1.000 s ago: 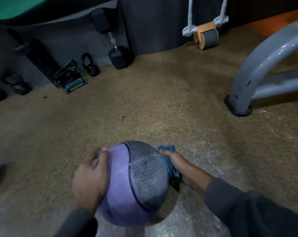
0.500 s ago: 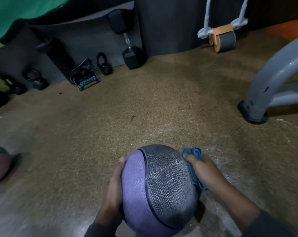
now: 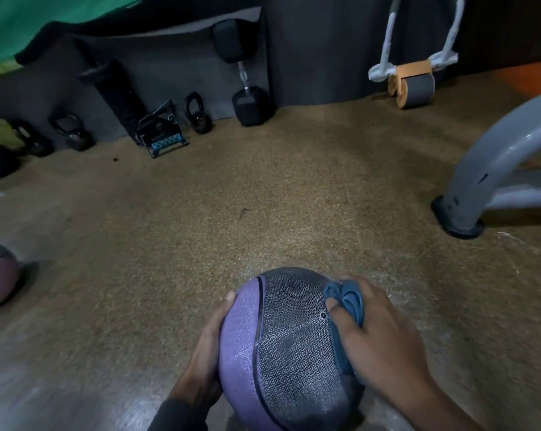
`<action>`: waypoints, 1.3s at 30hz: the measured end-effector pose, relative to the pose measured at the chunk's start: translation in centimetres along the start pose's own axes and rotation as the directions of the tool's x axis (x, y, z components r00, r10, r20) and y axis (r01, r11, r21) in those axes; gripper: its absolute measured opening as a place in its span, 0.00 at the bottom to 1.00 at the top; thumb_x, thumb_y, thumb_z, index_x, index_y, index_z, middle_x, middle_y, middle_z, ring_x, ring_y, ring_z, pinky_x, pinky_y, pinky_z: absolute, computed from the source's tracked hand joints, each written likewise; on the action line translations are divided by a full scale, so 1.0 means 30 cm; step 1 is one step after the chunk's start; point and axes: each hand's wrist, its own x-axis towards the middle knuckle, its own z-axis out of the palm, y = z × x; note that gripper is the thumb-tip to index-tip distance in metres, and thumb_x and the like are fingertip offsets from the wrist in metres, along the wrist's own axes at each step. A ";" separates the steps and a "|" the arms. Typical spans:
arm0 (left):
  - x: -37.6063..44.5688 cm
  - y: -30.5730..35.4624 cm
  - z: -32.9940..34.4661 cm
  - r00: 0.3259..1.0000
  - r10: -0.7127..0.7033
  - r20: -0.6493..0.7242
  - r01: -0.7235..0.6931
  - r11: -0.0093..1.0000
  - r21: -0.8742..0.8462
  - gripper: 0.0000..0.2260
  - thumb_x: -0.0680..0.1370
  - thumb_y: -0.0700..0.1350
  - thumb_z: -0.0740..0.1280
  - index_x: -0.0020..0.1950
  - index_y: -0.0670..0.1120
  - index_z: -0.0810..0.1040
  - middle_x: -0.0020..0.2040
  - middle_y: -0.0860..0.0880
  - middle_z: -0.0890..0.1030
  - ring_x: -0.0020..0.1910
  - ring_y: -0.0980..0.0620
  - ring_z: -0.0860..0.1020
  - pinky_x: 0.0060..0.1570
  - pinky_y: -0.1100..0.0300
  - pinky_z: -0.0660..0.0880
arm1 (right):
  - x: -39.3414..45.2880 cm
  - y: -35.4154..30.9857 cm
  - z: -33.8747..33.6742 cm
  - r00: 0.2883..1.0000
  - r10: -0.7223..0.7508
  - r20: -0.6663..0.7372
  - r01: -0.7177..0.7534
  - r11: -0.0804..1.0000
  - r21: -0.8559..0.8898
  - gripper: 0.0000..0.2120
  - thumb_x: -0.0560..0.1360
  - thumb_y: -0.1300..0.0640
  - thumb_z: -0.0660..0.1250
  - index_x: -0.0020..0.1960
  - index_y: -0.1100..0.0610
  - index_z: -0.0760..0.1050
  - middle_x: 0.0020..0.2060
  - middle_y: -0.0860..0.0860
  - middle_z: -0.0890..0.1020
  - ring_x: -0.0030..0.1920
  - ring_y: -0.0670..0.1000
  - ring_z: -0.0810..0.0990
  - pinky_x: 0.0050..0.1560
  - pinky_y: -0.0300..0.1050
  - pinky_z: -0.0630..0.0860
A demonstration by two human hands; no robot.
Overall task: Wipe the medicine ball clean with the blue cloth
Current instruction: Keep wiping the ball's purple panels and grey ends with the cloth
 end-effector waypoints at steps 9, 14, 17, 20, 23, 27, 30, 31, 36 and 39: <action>0.052 0.050 0.023 0.860 0.511 0.014 -0.445 0.735 0.511 0.17 0.77 0.61 0.63 0.56 0.54 0.84 0.57 0.59 0.83 0.59 0.63 0.78 0.62 0.59 0.70 | 0.050 0.023 0.032 0.986 -0.110 -0.129 0.128 0.982 0.140 0.25 0.71 0.34 0.59 0.67 0.36 0.61 0.62 0.40 0.75 0.62 0.49 0.75 0.55 0.48 0.71; 0.109 0.068 0.141 0.784 0.536 0.314 -0.562 0.399 0.724 0.21 0.75 0.61 0.59 0.64 0.59 0.80 0.64 0.65 0.77 0.66 0.70 0.70 0.72 0.64 0.62 | 0.028 0.078 0.047 0.945 -0.167 -0.282 0.234 0.946 0.224 0.30 0.65 0.30 0.63 0.64 0.39 0.64 0.60 0.43 0.77 0.60 0.49 0.77 0.56 0.50 0.73; 0.144 0.092 0.152 0.831 0.471 0.297 -0.524 0.481 0.703 0.18 0.74 0.60 0.61 0.60 0.61 0.82 0.62 0.66 0.79 0.64 0.68 0.73 0.71 0.58 0.65 | -0.055 0.075 0.099 0.816 -0.348 -0.461 0.420 0.905 0.061 0.31 0.66 0.36 0.68 0.66 0.47 0.70 0.67 0.46 0.76 0.63 0.54 0.77 0.58 0.54 0.74; 0.161 0.107 0.146 0.848 0.434 0.305 -0.514 0.532 0.673 0.19 0.73 0.62 0.62 0.60 0.61 0.82 0.60 0.65 0.80 0.63 0.66 0.75 0.71 0.53 0.66 | -0.034 0.069 0.102 0.744 -0.513 -0.427 0.534 0.841 -0.079 0.29 0.68 0.37 0.66 0.67 0.44 0.70 0.68 0.46 0.75 0.61 0.56 0.78 0.56 0.56 0.76; 0.164 0.110 0.131 0.851 0.439 0.286 -0.513 0.581 0.632 0.17 0.76 0.56 0.63 0.61 0.56 0.83 0.61 0.61 0.81 0.65 0.61 0.75 0.72 0.50 0.65 | 0.128 0.066 0.057 0.885 -0.393 -0.249 0.421 0.904 0.073 0.24 0.71 0.37 0.62 0.66 0.41 0.72 0.65 0.40 0.76 0.62 0.47 0.76 0.60 0.49 0.73; 0.156 0.109 0.107 0.868 0.420 0.266 -0.496 0.694 0.522 0.15 0.78 0.50 0.61 0.59 0.55 0.84 0.62 0.56 0.82 0.66 0.56 0.76 0.73 0.47 0.64 | 0.315 0.095 0.041 0.992 0.068 0.111 -0.118 0.831 0.543 0.12 0.76 0.44 0.67 0.46 0.53 0.80 0.42 0.51 0.84 0.46 0.54 0.82 0.48 0.47 0.73; 0.157 0.116 0.102 0.874 0.410 0.261 -0.486 0.719 0.497 0.14 0.79 0.48 0.61 0.56 0.56 0.85 0.60 0.56 0.83 0.64 0.57 0.77 0.73 0.50 0.65 | 0.231 0.109 0.077 0.994 0.059 -0.090 -0.023 0.933 0.358 0.13 0.78 0.44 0.63 0.50 0.52 0.80 0.47 0.50 0.84 0.51 0.55 0.82 0.53 0.48 0.74; 0.158 0.117 0.101 0.875 0.404 0.266 -0.484 0.719 0.499 0.14 0.80 0.47 0.61 0.57 0.55 0.85 0.60 0.56 0.83 0.64 0.58 0.77 0.73 0.50 0.65 | 0.171 0.080 0.081 0.968 -0.105 -0.228 0.157 0.961 0.226 0.16 0.77 0.42 0.61 0.57 0.50 0.79 0.53 0.48 0.83 0.55 0.53 0.80 0.57 0.49 0.74; 0.160 0.107 0.084 0.854 0.443 0.273 -0.516 0.650 0.557 0.16 0.77 0.50 0.61 0.60 0.53 0.83 0.61 0.59 0.82 0.65 0.60 0.76 0.72 0.54 0.64 | 0.148 -0.066 0.060 0.860 -0.495 -0.123 0.489 0.869 -0.075 0.28 0.71 0.38 0.55 0.68 0.43 0.71 0.66 0.40 0.74 0.60 0.51 0.73 0.59 0.51 0.72; 0.151 0.097 0.083 0.848 0.474 0.236 -0.511 0.615 0.601 0.15 0.76 0.53 0.61 0.59 0.60 0.83 0.61 0.62 0.81 0.65 0.63 0.75 0.71 0.56 0.64 | 0.324 -0.014 0.036 0.972 -0.229 0.042 0.214 0.950 0.228 0.15 0.74 0.42 0.60 0.53 0.47 0.79 0.49 0.45 0.82 0.52 0.52 0.79 0.56 0.49 0.75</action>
